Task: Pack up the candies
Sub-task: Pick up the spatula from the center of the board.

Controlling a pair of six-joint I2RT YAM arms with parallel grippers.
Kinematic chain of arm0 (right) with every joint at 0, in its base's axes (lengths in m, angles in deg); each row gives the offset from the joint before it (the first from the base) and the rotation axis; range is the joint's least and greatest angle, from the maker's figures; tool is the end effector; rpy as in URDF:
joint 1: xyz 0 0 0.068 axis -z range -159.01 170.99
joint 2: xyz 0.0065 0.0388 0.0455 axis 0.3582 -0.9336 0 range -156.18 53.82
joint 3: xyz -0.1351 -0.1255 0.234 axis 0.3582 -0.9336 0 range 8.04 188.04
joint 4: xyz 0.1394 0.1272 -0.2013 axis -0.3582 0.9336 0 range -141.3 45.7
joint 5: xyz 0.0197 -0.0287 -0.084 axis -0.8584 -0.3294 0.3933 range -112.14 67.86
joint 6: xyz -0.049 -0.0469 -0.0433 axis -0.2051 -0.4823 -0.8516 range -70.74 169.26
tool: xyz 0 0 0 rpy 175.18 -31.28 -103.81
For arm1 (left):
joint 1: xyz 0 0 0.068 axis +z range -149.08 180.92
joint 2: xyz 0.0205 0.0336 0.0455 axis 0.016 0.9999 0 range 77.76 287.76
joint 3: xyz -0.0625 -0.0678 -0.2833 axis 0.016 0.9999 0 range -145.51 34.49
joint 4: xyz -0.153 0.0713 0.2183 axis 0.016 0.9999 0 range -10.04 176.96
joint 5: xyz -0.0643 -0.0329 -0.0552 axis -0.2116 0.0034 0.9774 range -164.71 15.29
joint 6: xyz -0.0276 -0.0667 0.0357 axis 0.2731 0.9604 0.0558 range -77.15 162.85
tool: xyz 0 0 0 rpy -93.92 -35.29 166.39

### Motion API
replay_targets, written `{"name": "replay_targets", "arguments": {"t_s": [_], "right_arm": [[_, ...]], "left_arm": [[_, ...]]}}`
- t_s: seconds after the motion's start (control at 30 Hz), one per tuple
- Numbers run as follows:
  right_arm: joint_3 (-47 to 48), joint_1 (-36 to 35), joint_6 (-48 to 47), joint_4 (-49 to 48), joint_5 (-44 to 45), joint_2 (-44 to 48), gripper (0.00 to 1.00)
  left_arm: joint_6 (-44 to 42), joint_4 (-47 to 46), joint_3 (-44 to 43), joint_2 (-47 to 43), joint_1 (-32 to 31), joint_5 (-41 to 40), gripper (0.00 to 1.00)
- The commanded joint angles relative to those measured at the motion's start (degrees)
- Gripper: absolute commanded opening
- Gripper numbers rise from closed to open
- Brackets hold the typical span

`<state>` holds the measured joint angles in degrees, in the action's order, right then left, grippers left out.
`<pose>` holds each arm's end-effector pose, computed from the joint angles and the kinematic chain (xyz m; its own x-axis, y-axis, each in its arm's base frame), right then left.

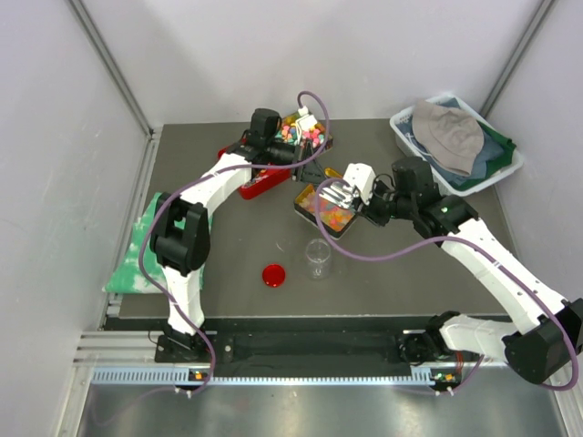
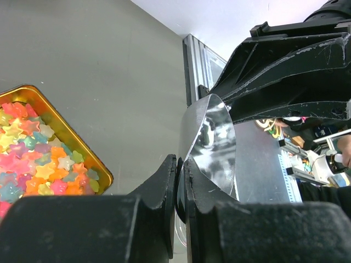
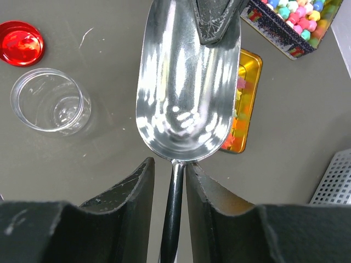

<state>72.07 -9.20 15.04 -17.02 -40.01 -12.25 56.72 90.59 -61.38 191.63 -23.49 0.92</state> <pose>0.2293 0.1582 0.3461 -0.0340 -0.6390 -0.7684 -0.8604 0.4100 -0.3028 0.4125 -0.2611 0.3114 -0.6337 0.2223 -0.7409 0.7467 -0.0743 -0.6610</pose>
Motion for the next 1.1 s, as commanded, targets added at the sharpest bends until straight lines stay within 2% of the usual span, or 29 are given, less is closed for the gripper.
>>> {"name": "replay_targets", "arguments": {"t_s": [0.0,0.27,0.57,0.87,0.9,1.07], "right_arm": [[1.71,0.40,1.43,-3.69,-0.42,1.73,0.30],[0.40,0.31,5.21,-8.97,4.59,1.11,0.28],[0.22,0.31,6.53,-9.76,3.46,0.41,0.24],[-0.13,0.31,6.71,-10.03,1.26,0.06,0.07],[-0.13,0.40,6.62,-10.02,1.26,-0.03,0.01],[-0.40,0.31,6.62,-10.11,1.17,0.14,0.00]], "left_arm": [[-0.42,-2.02,0.60,-2.51,0.06,1.00,0.00],[-0.42,-2.11,0.95,-2.42,-0.21,0.22,0.00],[-0.25,-2.37,0.95,-2.07,-0.38,0.13,0.00],[0.37,-2.81,0.87,-1.54,-0.65,-0.05,0.00],[0.54,-2.81,0.78,-1.19,-0.65,0.04,0.00],[1.51,-3.86,0.60,-1.01,-0.82,0.21,0.00]]}}
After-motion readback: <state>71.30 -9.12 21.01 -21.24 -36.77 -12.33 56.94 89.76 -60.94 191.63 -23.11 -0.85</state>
